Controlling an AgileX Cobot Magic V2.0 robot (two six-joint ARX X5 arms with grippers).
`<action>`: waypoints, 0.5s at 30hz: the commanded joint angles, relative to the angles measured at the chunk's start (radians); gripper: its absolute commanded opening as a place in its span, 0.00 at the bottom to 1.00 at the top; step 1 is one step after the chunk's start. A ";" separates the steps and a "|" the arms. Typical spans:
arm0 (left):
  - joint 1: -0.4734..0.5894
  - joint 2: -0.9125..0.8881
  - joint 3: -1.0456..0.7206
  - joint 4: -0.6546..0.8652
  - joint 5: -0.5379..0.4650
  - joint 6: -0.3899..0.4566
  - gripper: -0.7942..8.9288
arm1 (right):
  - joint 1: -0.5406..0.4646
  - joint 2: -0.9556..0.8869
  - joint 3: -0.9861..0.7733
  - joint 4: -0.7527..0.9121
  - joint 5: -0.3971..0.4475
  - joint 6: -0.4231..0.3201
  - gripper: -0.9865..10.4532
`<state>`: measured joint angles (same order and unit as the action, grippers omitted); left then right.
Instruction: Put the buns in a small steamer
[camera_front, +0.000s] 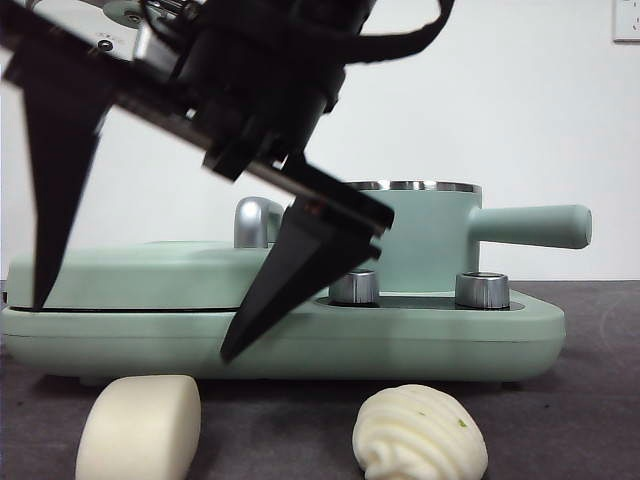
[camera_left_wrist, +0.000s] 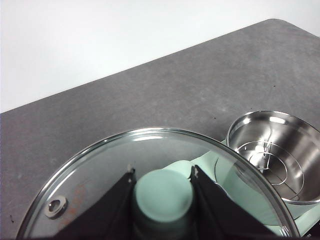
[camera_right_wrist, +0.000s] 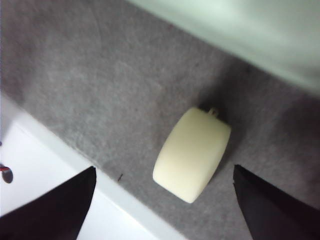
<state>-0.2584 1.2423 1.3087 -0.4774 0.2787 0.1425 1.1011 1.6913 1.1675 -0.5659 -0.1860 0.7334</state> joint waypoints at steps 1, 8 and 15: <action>-0.003 -0.008 0.020 0.029 0.002 0.023 0.09 | 0.031 0.042 0.018 0.005 0.006 0.040 0.45; -0.003 -0.008 0.020 0.029 0.002 0.026 0.09 | 0.048 0.107 0.018 0.015 0.011 0.064 0.42; -0.003 -0.008 0.020 0.029 0.002 0.026 0.09 | 0.049 0.126 0.018 0.016 0.011 0.063 0.30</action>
<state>-0.2584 1.2423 1.3087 -0.4759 0.2787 0.1577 1.1370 1.8004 1.1675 -0.5575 -0.1795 0.7864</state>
